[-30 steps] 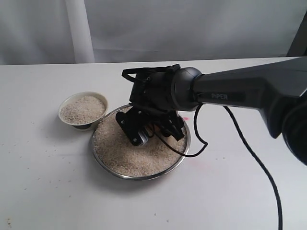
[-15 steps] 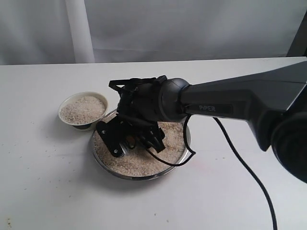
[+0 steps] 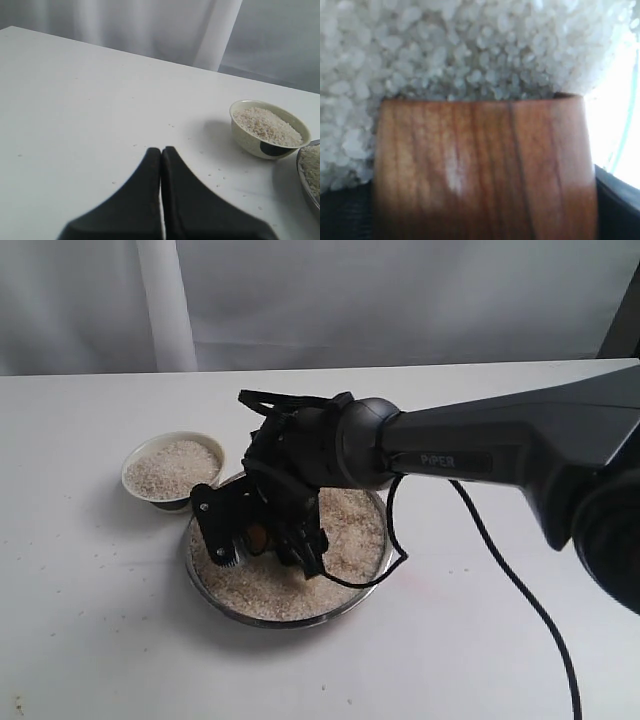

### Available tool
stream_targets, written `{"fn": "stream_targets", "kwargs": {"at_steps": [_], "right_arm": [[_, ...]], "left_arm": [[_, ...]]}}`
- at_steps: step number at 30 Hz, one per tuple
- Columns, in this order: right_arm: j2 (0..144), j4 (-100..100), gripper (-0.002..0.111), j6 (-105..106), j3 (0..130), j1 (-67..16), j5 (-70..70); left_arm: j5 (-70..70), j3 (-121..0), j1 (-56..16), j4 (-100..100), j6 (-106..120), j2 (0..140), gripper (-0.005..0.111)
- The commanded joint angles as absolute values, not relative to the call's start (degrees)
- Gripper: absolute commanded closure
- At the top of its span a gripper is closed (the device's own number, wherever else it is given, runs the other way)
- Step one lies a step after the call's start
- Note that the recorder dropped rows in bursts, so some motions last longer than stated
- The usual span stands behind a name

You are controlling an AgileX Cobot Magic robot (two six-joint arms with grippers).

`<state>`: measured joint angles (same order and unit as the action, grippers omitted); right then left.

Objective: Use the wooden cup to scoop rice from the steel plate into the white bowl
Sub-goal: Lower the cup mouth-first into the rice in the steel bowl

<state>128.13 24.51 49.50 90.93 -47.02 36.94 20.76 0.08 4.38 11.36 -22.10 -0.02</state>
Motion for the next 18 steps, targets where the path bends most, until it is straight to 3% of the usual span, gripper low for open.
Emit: {"fn": "stream_targets", "kwargs": {"at_steps": [1,18], "right_arm": [[126.87,19.08,0.108,49.21,90.74,-45.61,34.9],[126.28,-0.75,0.108,58.02,90.74,-40.97,32.0]], "left_arm": [[20.39,0.0,4.01,11.04,-22.3,0.0,0.107],[20.39,0.0,4.01,11.04,-22.3,0.0,0.107]]}}
